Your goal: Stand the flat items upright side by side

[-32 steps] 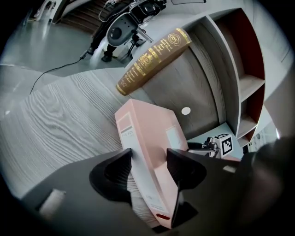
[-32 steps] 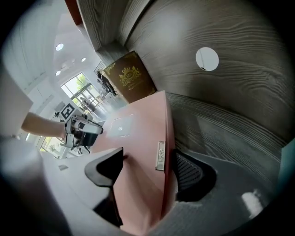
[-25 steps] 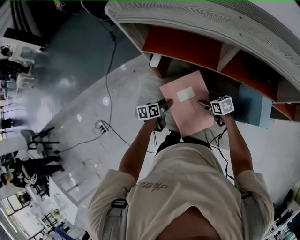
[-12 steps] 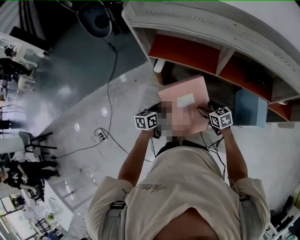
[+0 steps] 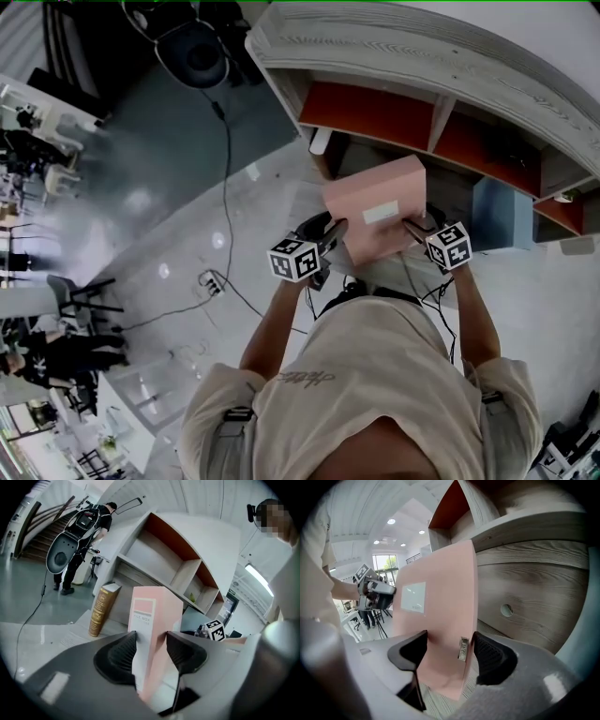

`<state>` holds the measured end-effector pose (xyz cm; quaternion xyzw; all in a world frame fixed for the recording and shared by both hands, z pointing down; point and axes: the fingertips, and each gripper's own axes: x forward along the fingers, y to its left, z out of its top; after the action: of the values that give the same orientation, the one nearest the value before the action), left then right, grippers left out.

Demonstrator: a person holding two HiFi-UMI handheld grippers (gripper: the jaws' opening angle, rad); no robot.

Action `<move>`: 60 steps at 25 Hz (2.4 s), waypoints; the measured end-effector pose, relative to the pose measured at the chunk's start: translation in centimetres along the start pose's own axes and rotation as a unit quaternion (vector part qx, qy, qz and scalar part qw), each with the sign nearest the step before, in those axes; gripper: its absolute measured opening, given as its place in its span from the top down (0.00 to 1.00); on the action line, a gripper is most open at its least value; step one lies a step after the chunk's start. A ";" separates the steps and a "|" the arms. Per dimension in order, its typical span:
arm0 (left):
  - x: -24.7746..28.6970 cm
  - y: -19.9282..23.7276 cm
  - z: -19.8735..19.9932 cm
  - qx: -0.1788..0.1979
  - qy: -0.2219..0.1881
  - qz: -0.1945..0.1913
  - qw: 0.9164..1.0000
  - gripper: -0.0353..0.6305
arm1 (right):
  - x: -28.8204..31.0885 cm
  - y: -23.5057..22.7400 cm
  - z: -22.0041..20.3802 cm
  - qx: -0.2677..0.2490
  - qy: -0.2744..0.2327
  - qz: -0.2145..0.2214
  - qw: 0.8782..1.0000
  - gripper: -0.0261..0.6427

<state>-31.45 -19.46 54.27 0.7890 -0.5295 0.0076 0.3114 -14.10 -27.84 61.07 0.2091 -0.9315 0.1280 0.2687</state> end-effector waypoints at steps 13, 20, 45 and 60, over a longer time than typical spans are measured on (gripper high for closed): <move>-1.6 -3.9 -1.3 0.065 0.002 -0.057 0.996 0.61 | -2.6 0.6 -1.7 -0.028 -0.013 -0.019 0.999 0.51; -1.7 -4.7 -4.5 0.150 0.039 -0.086 0.984 0.46 | -3.9 1.4 -3.1 -0.026 -0.010 -0.039 0.999 0.52; 1.2 -5.3 -7.3 0.194 0.043 -0.176 0.964 0.43 | -9.7 5.5 -12.5 0.153 -0.012 -0.214 0.965 0.58; 5.1 -9.8 -8.2 0.190 0.043 -0.120 0.973 0.44 | -16.7 5.2 -17.3 0.214 -0.048 -0.278 0.935 0.60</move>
<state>-18.39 -17.16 57.89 0.8905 -0.4058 0.1045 0.1770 4.07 -11.81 65.42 0.5187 -0.7981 0.2346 0.1974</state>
